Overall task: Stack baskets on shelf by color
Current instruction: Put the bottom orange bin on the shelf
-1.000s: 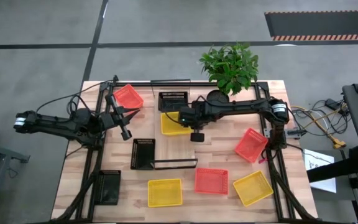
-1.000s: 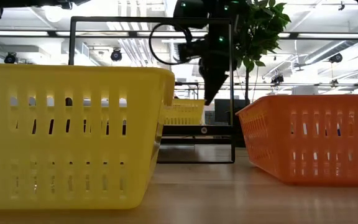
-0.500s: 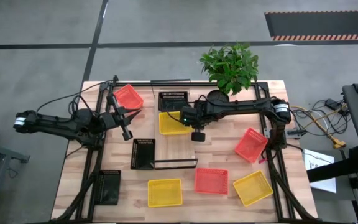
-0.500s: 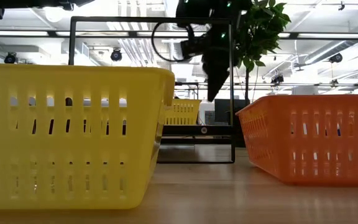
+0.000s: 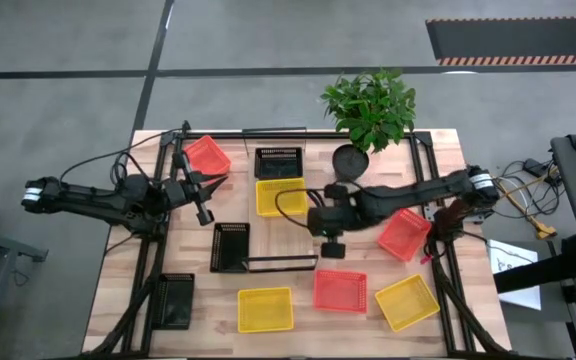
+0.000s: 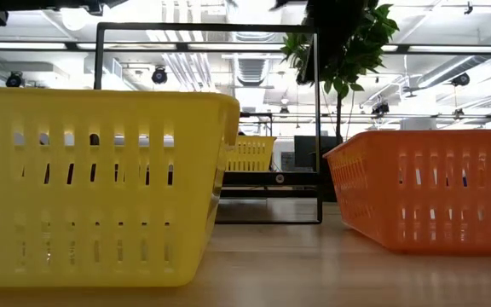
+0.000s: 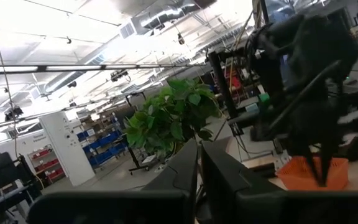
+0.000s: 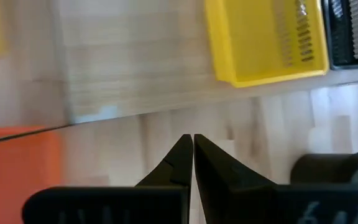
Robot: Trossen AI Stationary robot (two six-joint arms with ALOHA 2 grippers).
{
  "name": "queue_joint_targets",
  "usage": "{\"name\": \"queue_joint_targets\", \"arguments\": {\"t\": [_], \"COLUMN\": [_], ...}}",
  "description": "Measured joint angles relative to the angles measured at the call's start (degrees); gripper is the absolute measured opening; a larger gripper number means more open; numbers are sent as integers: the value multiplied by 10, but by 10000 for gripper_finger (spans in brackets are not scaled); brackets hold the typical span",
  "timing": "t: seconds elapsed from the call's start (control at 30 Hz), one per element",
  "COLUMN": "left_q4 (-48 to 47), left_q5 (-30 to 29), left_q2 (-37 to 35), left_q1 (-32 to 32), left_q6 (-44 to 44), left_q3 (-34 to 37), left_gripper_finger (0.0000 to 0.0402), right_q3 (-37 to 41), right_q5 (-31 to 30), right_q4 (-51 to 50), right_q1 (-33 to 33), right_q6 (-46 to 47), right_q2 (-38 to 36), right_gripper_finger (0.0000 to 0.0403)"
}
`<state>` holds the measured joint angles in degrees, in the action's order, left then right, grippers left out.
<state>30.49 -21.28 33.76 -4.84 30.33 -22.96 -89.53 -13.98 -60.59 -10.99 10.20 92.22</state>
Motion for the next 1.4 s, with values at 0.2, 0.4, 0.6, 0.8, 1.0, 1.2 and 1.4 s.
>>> {"name": "queue_joint_targets", "arguments": {"t": [0.2,0.4,0.6,0.8,1.0,1.2,1.4], "left_q4": [7,13,23,23,22,25,25], "left_q5": [0,0,0,0,0,0,0], "left_q2": [0,0,1,0,1,3,3], "left_q1": [0,0,0,0,0,0,0], "left_q6": [-15,-17,-27,-30,-30,-31,-31], "left_q3": [0,0,0,0,0,0,0], "left_gripper_finger": [6,6,6,6,6,6,6], "right_q3": [23,38,41,64,91,122,128], "right_q5": [-44,-86,-98,-65,-71,-84,-102], "right_q4": [11,44,70,73,110,143,202], "right_q1": [-88,-179,-251,-298,-345,-372,-375], "right_q6": [70,135,226,398,453,462,444], "right_q2": [-37,-39,-24,-21,-12,15,54], "right_gripper_finger": [8,8,9,50,145,200,190]}}
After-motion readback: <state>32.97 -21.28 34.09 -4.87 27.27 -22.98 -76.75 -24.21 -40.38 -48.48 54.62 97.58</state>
